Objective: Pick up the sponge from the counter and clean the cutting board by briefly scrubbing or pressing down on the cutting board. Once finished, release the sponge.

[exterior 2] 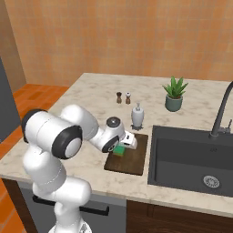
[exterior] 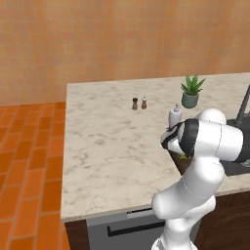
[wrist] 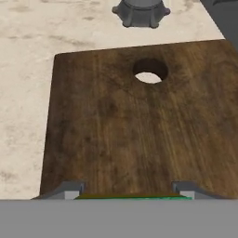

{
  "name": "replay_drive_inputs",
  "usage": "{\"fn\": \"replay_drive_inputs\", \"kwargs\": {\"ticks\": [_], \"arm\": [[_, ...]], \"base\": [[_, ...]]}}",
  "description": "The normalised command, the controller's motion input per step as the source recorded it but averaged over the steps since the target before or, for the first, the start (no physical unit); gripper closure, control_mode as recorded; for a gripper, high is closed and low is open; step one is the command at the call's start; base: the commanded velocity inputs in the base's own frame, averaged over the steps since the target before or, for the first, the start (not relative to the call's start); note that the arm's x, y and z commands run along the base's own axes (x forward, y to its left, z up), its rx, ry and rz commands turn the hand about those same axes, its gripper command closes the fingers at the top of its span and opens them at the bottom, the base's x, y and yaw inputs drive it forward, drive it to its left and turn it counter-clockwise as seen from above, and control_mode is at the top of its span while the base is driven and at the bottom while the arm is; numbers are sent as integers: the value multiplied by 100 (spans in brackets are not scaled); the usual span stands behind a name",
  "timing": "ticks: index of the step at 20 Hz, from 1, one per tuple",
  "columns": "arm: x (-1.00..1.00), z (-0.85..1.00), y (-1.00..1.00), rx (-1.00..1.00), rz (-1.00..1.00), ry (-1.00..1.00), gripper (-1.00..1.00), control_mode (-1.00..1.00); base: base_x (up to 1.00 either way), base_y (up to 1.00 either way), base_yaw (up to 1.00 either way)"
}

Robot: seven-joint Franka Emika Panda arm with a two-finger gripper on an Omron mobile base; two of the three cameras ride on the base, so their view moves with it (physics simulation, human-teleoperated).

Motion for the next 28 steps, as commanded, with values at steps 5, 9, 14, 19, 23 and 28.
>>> {"fn": "replay_drive_inputs", "kwargs": {"ticks": [5,9,14,19,23,28], "arm": [[20,0,-26,0,0,0,100,-100],[1,0,-31,0,0,-4,100,-100],[-22,-4,-4,0,0,-9,100,-100],[-79,-14,0,0,0,-1,100,-100],[-87,-6,0,0,0,0,100,-100],[-66,0,-3,0,0,6,100,-100]], "base": [[0,0,0],[0,0,0],[0,0,0],[0,0,0],[0,0,0],[0,0,0]]}}
